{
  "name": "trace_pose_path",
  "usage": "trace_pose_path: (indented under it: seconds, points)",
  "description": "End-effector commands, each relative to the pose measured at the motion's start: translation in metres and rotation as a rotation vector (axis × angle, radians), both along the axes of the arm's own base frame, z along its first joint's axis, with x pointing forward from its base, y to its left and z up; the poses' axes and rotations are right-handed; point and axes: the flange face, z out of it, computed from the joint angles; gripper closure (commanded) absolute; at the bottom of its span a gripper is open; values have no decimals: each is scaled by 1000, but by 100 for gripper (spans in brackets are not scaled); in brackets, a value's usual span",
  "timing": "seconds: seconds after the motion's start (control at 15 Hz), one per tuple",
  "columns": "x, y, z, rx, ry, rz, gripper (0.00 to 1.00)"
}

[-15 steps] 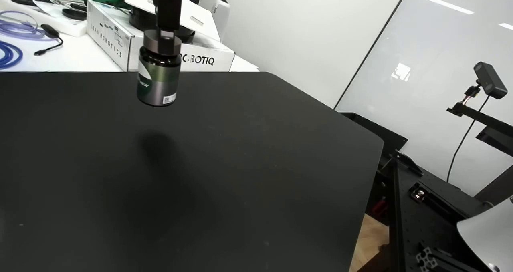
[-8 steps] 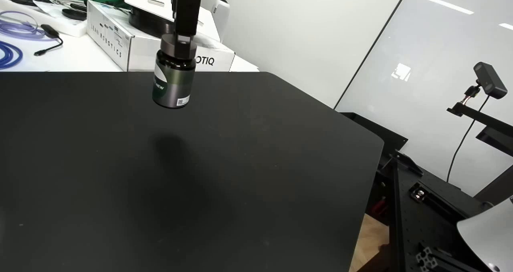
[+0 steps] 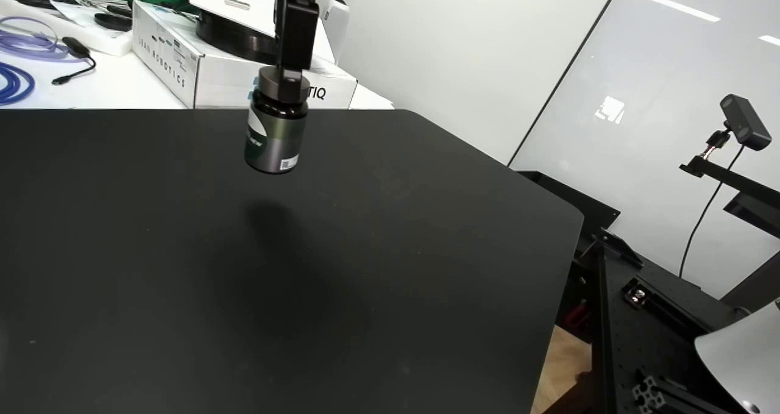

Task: Place the bottle on the table

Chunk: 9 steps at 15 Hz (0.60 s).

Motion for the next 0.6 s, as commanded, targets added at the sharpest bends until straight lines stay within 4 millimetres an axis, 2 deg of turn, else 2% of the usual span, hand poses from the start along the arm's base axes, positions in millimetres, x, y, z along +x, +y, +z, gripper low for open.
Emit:
trace_pose_path:
  seconds: [0.0, 0.33, 0.53]
  points:
    - [-38, -56, -7, -12, 9, -72, 64]
    - [-90, -138, -34, 1, 29, -223, 64]
    - [-125, -181, -45, 34, -15, -273, 64]
